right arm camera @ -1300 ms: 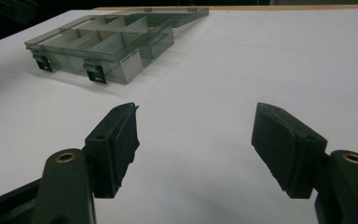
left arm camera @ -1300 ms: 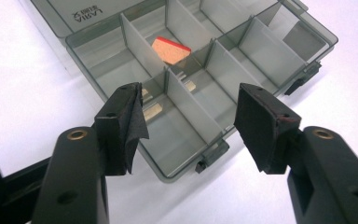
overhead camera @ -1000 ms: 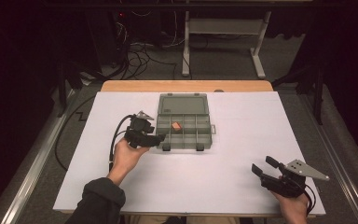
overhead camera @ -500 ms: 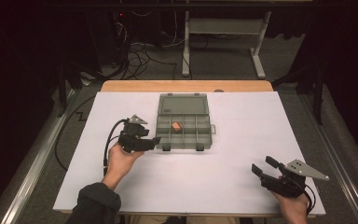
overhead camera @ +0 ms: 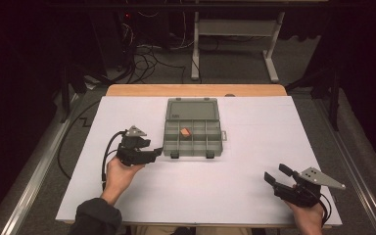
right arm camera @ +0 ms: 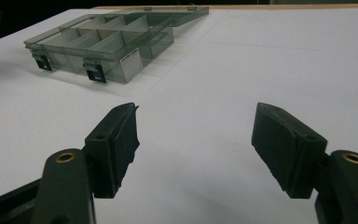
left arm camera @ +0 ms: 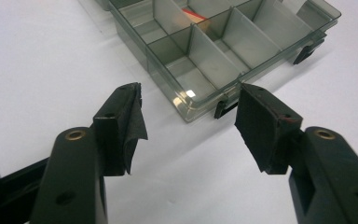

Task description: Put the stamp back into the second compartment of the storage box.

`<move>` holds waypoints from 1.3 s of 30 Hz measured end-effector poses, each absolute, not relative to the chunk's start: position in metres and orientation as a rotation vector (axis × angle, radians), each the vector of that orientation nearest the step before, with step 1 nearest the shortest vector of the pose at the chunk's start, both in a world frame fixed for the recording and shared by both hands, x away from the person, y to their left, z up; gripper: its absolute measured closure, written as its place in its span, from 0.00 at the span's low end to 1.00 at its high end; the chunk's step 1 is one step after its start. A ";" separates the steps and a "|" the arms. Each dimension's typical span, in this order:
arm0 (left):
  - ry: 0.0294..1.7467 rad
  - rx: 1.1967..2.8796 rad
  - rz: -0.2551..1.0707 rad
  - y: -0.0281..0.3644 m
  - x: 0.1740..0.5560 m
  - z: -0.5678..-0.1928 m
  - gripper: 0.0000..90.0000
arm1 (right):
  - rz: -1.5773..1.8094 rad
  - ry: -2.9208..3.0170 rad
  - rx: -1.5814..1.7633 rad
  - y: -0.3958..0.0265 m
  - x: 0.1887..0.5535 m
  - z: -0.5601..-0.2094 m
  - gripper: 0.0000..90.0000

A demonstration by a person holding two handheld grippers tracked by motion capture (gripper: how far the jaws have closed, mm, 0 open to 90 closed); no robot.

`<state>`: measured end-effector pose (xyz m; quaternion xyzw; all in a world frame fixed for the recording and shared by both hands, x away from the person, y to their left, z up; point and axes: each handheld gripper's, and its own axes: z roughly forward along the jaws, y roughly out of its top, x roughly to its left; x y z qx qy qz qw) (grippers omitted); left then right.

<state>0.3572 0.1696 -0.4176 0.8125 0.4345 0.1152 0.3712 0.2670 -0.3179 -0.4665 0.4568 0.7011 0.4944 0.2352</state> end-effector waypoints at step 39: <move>1.138 1.904 0.353 0.228 0.305 -0.442 0.42 | 1.353 1.912 1.267 -0.320 0.265 -0.467 0.35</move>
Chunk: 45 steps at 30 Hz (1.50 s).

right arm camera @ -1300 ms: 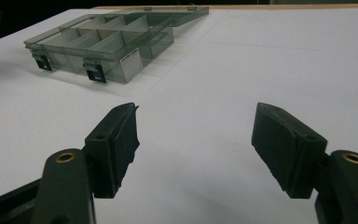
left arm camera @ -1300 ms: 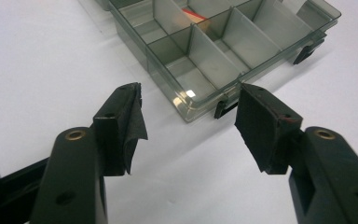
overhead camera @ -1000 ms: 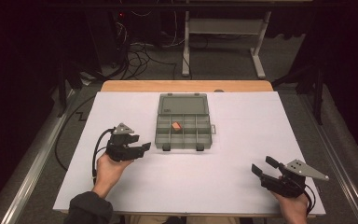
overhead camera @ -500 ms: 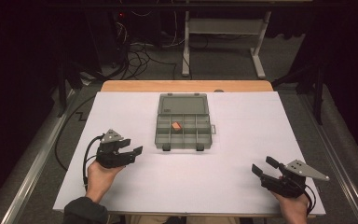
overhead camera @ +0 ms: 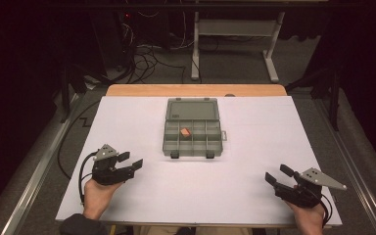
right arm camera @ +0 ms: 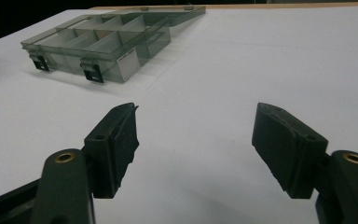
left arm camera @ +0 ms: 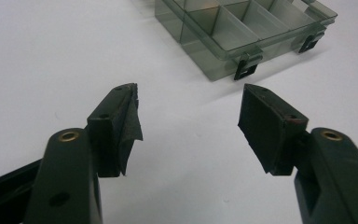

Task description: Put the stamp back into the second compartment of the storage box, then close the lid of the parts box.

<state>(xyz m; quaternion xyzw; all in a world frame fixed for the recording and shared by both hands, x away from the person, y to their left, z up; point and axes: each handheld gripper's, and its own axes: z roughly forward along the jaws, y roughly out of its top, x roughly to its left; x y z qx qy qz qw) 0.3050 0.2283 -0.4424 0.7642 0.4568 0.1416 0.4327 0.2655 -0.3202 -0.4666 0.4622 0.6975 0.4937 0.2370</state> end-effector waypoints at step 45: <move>1.157 1.823 0.402 0.245 0.291 -0.459 0.41 | 1.393 1.827 1.306 -0.327 0.262 -0.465 0.35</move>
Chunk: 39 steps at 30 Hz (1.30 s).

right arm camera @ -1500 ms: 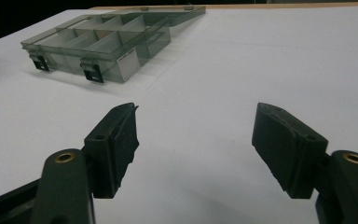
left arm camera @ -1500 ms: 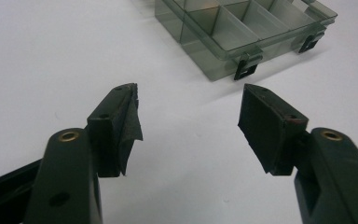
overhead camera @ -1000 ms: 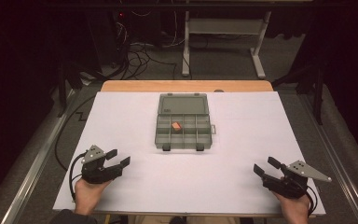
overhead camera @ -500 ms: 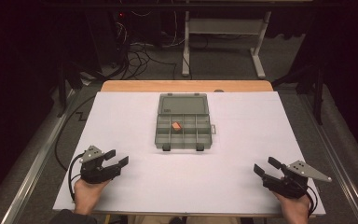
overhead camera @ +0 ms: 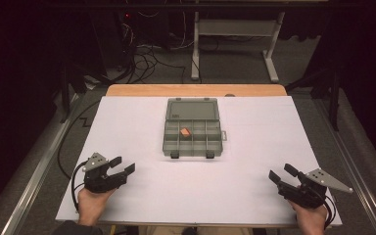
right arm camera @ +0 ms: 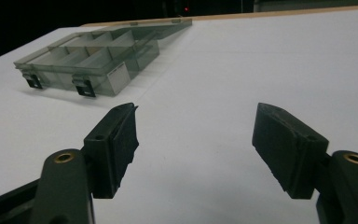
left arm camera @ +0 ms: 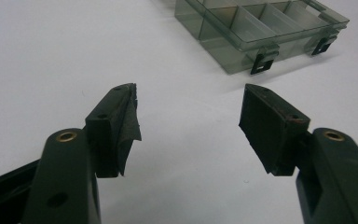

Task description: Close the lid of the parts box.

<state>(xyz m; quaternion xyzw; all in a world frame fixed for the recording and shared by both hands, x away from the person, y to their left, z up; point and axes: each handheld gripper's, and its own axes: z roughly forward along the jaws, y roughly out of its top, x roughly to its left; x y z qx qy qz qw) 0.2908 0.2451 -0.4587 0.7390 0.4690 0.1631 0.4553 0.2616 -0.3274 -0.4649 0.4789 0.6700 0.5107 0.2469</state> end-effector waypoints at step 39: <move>1.160 1.809 0.394 0.246 0.292 -0.460 0.42 | 1.427 1.994 1.155 -0.266 0.305 -0.445 0.44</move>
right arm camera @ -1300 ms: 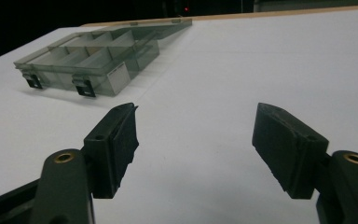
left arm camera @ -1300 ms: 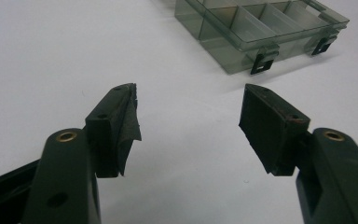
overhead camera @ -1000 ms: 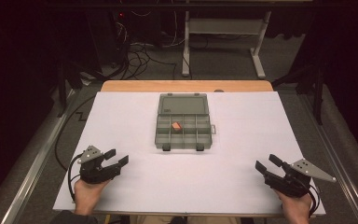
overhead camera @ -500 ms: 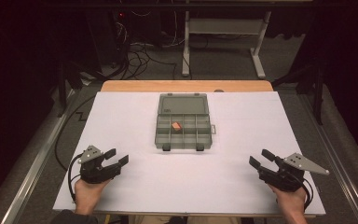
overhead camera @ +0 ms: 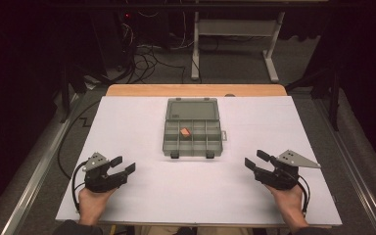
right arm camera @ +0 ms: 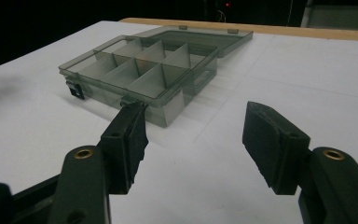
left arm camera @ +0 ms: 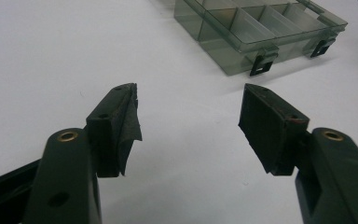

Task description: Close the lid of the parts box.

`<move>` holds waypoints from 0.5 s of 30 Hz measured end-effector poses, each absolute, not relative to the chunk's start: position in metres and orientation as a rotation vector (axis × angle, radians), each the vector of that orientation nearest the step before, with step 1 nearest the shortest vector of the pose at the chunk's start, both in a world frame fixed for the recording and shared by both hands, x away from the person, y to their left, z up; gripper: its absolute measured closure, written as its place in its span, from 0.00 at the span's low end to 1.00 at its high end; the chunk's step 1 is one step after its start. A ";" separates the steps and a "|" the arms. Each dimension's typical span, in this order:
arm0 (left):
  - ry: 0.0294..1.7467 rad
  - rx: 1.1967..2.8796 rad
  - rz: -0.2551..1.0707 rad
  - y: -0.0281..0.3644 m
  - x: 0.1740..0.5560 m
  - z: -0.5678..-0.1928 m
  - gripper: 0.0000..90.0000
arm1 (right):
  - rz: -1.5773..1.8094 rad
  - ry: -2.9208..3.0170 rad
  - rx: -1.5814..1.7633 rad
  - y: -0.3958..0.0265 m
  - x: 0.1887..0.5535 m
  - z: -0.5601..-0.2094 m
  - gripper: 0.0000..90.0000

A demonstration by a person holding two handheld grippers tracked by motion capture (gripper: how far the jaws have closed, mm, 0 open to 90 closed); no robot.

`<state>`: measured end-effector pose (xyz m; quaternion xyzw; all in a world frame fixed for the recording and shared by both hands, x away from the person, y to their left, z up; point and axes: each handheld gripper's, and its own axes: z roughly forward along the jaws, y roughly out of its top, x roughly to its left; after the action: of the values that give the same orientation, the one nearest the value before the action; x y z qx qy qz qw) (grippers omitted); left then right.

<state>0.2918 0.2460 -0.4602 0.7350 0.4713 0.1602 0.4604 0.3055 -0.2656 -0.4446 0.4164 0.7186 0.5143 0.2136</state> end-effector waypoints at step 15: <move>1.156 1.813 0.396 0.245 0.292 -0.460 0.42 | 1.386 2.046 1.176 -0.241 0.333 -0.445 0.50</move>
<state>0.2915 0.2450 -0.4602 0.7363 0.4695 0.1609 0.4598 0.3328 -0.2406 -0.4455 0.4210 0.7324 0.4959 0.2010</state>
